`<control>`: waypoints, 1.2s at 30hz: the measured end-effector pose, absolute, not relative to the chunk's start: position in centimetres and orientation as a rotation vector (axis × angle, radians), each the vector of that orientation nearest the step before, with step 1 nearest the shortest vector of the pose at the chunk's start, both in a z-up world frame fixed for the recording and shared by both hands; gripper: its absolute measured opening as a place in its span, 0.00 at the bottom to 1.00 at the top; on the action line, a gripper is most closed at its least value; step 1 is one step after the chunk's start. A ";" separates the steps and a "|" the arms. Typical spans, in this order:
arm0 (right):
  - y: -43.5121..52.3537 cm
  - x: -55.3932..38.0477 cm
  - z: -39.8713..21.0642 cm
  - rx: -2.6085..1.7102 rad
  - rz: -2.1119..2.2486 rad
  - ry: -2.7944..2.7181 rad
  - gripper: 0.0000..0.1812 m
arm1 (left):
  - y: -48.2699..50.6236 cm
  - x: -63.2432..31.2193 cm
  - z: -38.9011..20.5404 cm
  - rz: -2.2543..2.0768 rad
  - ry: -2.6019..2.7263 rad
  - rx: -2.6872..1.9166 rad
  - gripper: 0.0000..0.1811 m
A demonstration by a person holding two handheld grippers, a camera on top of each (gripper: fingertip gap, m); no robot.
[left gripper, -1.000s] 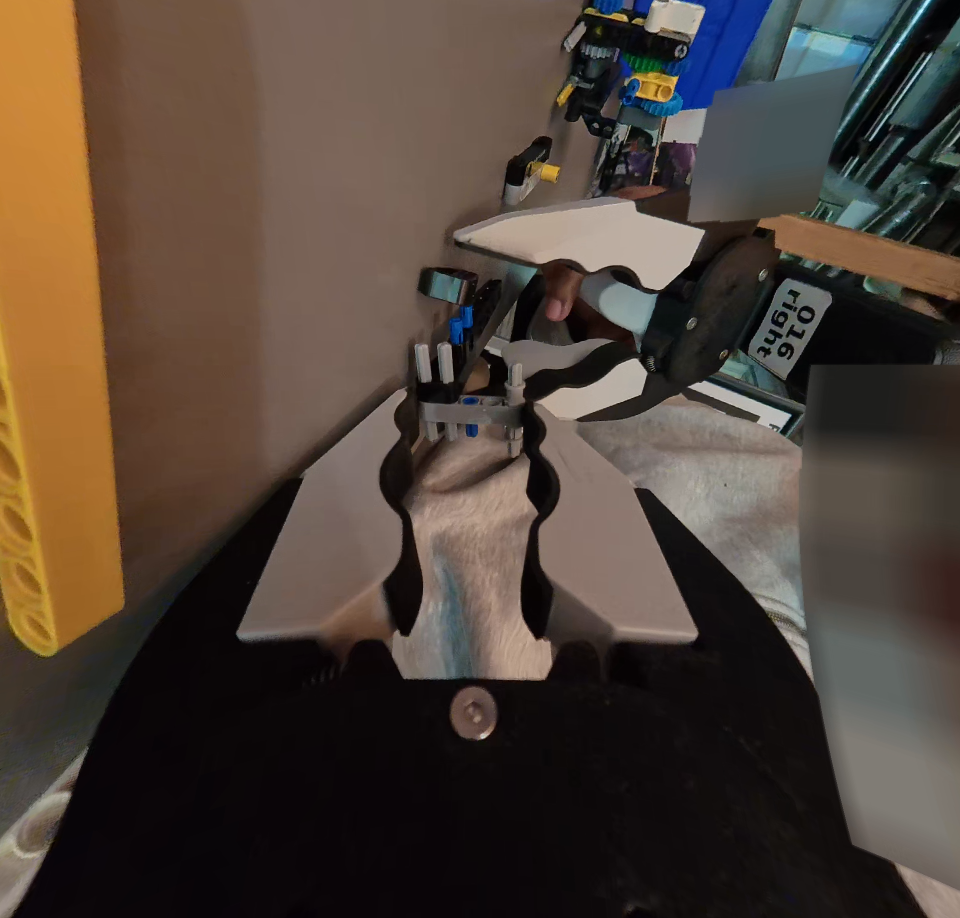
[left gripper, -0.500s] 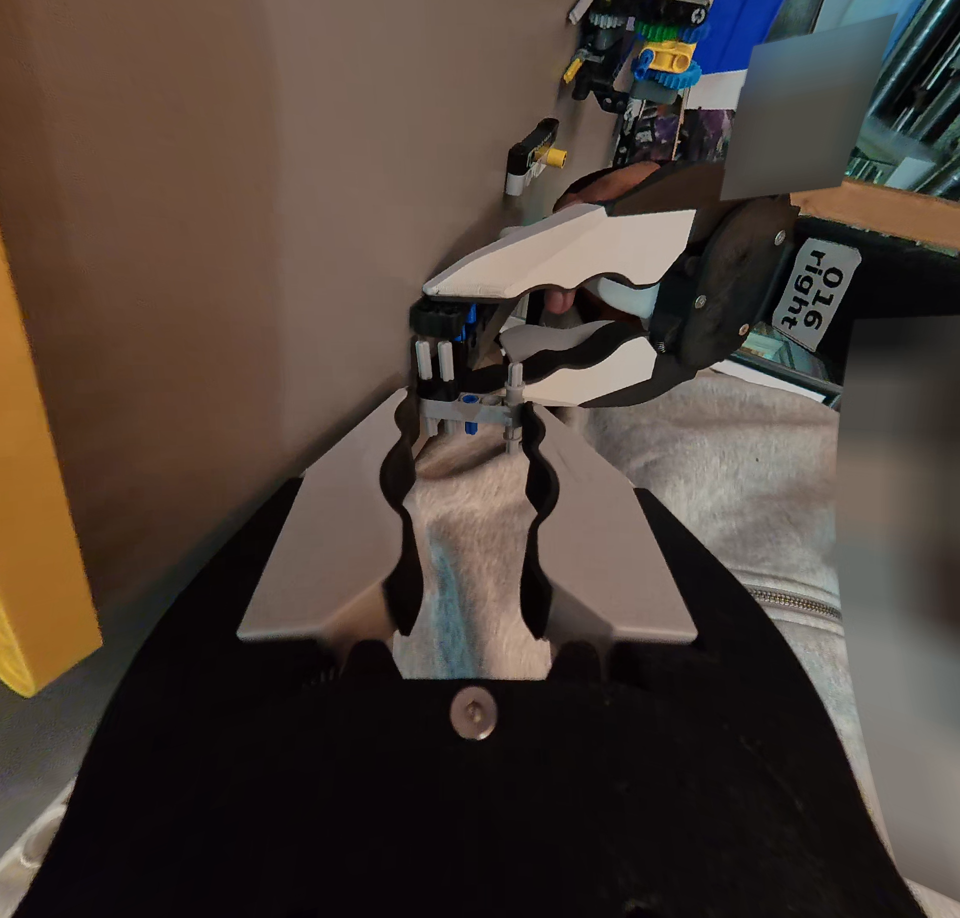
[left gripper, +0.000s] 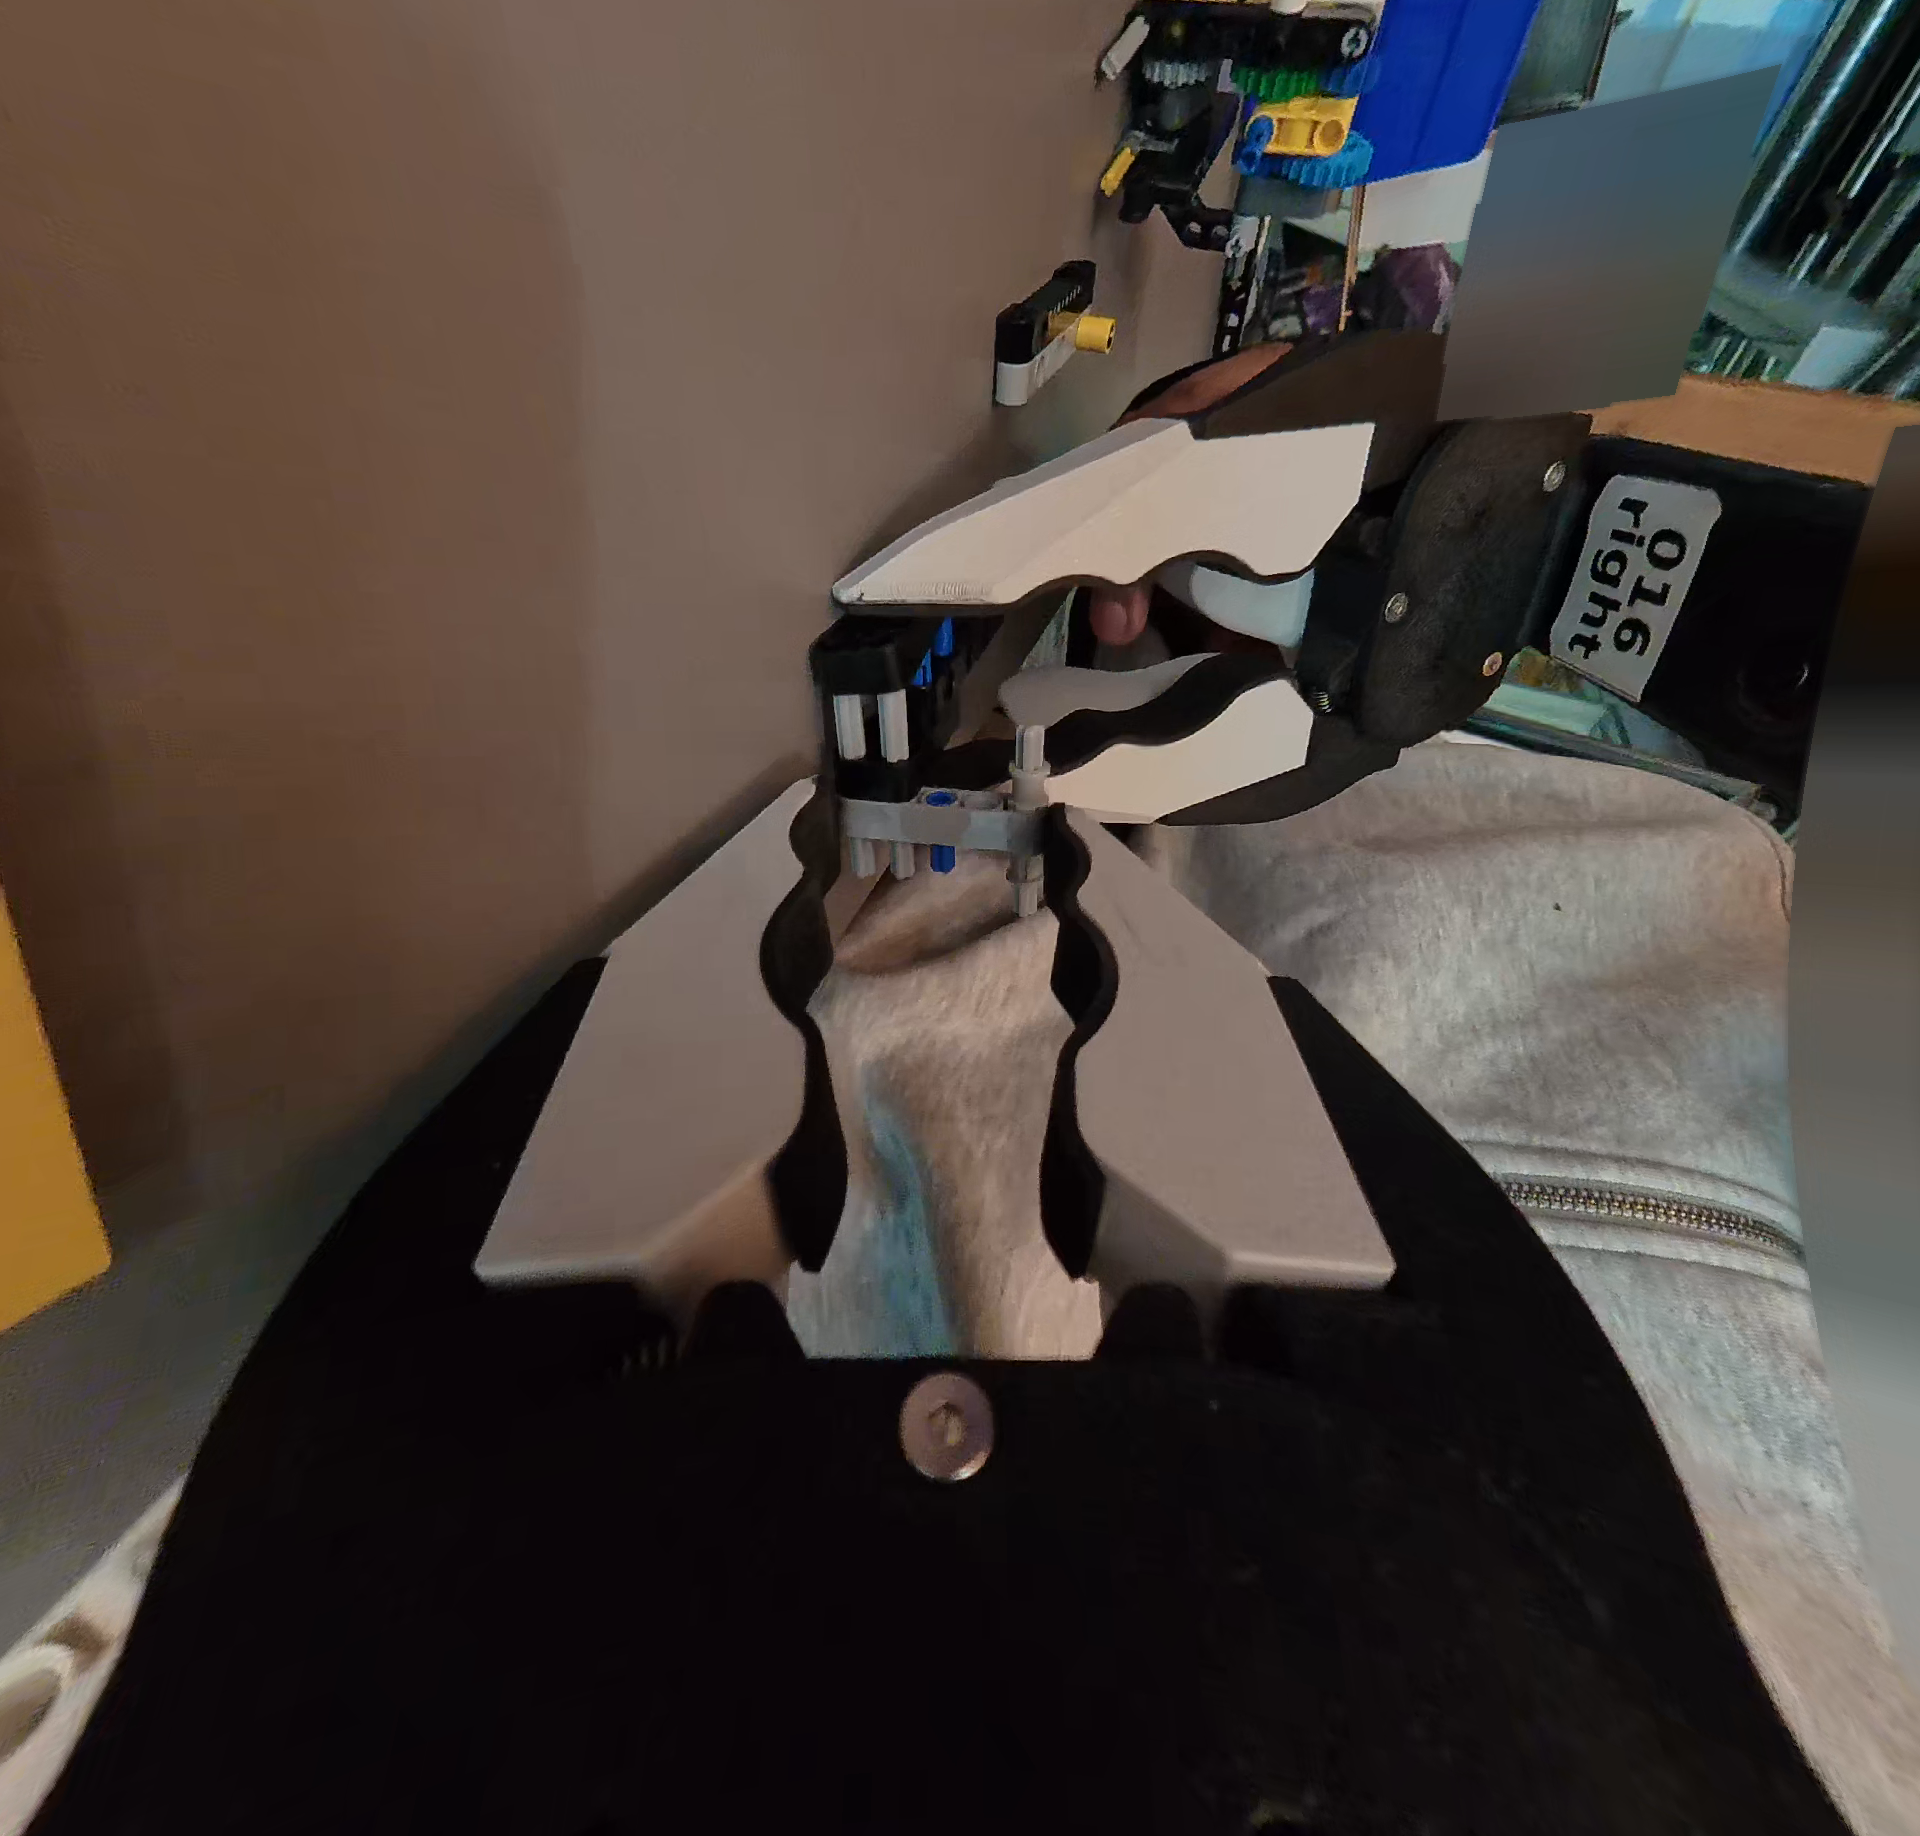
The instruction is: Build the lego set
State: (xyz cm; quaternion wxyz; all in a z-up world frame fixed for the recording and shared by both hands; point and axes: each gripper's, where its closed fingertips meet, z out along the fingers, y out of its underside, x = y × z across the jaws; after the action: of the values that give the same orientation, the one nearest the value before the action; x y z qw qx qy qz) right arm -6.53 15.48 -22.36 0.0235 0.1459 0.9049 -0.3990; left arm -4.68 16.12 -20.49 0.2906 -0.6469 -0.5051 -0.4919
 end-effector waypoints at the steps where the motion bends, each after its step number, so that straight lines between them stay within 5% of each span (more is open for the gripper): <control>1: 15.5 -6.5 -22.4 0.453 -1.233 2.804 0.18 | 16.1 -4.7 -20.5 -1.304 -1.353 -1.715 0.20; 36: 15.7 -6.6 -22.2 0.669 -1.219 2.714 0.18 | 16.3 -4.9 -20.4 -1.259 -1.403 -1.627 0.20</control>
State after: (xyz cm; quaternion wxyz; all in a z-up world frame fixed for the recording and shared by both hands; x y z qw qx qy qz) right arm -6.57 15.71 -22.20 0.0459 0.2191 0.8891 -0.3992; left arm -4.88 16.34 -20.40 0.3201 -0.6190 -0.5338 -0.4791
